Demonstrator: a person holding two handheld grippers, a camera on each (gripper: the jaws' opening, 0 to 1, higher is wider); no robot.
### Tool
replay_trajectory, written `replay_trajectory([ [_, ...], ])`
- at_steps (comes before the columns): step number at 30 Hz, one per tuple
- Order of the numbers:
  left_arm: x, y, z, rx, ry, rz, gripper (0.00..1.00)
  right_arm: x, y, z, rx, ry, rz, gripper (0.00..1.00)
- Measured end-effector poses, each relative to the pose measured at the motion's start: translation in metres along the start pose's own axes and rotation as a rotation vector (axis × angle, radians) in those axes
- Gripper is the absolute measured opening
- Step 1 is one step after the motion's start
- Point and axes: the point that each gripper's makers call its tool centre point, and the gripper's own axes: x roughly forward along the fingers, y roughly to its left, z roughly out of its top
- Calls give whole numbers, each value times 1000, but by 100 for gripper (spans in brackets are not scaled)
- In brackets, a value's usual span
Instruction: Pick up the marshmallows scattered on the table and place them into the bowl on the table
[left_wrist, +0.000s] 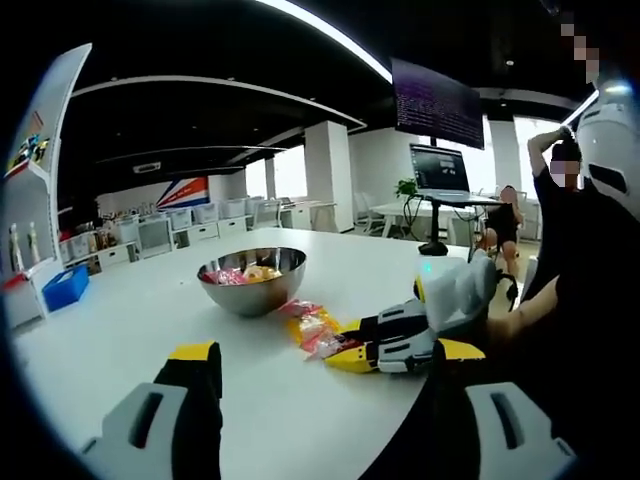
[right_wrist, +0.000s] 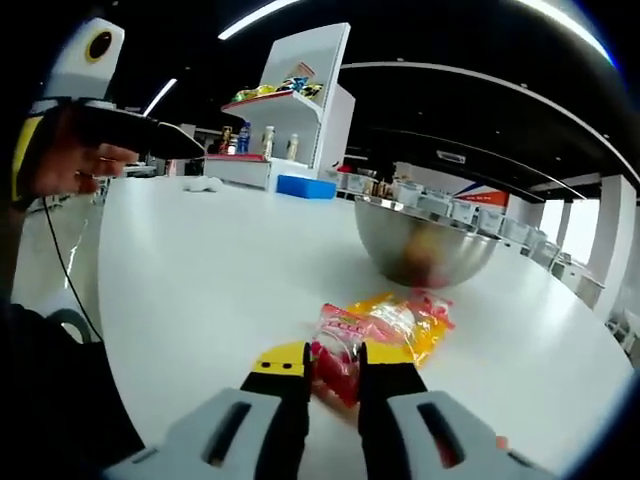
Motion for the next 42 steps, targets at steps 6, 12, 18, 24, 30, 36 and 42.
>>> replay_trajectory([
  [6, -1, -1, 1, 5, 1, -1, 84, -1, 0, 1, 2, -4, 7, 13],
  [12, -1, -1, 1, 8, 4, -1, 84, -5, 1, 0, 12, -6, 35, 12],
  [18, -1, 2, 0, 6, 9, 6, 84, -10, -6, 2, 43, -7, 66, 12],
  [24, 0, 3, 0, 14, 15, 14, 84, -14, -17, 5, 32, -15, 53, 12],
  [30, 2, 4, 0, 18, 18, 20, 84, -22, -41, 12, 19, -33, 11, 12],
  [36, 4, 4, 1, 28, 24, 23, 84, -40, -53, 24, 46, -43, 57, 12],
  [42, 5, 5, -2, 40, 42, 27, 84, -75, -73, 51, 101, -109, 109, 12],
])
